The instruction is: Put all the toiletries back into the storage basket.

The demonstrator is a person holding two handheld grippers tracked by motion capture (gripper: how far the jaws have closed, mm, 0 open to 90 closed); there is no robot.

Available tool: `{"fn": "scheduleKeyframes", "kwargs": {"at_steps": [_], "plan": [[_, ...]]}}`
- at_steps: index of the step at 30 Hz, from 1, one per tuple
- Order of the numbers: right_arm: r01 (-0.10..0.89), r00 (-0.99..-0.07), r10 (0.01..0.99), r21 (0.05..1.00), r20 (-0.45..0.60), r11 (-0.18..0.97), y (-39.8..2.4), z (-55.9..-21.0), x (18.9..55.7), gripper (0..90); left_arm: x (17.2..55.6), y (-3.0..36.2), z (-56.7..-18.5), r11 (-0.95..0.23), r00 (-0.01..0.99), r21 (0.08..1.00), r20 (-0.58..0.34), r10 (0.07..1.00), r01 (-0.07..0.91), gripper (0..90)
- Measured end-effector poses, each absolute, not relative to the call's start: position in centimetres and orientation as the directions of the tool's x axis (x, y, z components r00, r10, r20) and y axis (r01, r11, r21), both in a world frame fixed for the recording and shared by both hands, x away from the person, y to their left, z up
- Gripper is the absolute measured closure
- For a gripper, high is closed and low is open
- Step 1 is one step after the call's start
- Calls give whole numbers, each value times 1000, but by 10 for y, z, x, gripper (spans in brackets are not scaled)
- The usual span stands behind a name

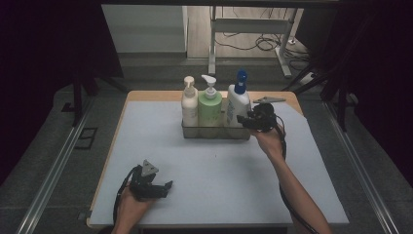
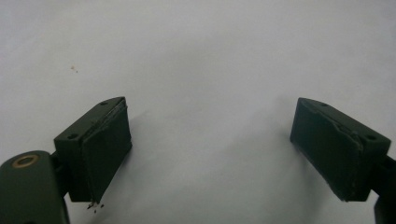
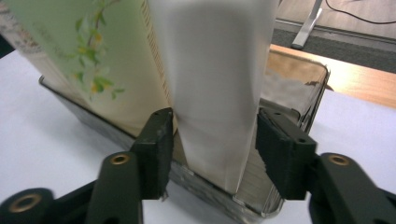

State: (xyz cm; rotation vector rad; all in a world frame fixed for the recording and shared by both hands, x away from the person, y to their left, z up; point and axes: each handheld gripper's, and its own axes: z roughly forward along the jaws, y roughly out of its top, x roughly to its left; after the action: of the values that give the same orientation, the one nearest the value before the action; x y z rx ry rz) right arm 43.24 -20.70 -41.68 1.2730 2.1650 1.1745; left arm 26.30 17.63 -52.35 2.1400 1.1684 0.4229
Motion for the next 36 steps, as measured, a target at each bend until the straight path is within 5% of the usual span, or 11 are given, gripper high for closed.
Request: {"fn": "scheduleKeyframes", "kwargs": {"at_steps": [19, 36], "plan": [[556, -489, 871, 788, 53, 264, -231, -427, 431, 862, 263, 176, -524, -388, 550, 679, -28, 835, 623, 121], [591, -458, 888, 762, 46, 265, -219, -446, 468, 899, 263, 176, -524, -388, 550, 679, -28, 835, 623, 121]]}}
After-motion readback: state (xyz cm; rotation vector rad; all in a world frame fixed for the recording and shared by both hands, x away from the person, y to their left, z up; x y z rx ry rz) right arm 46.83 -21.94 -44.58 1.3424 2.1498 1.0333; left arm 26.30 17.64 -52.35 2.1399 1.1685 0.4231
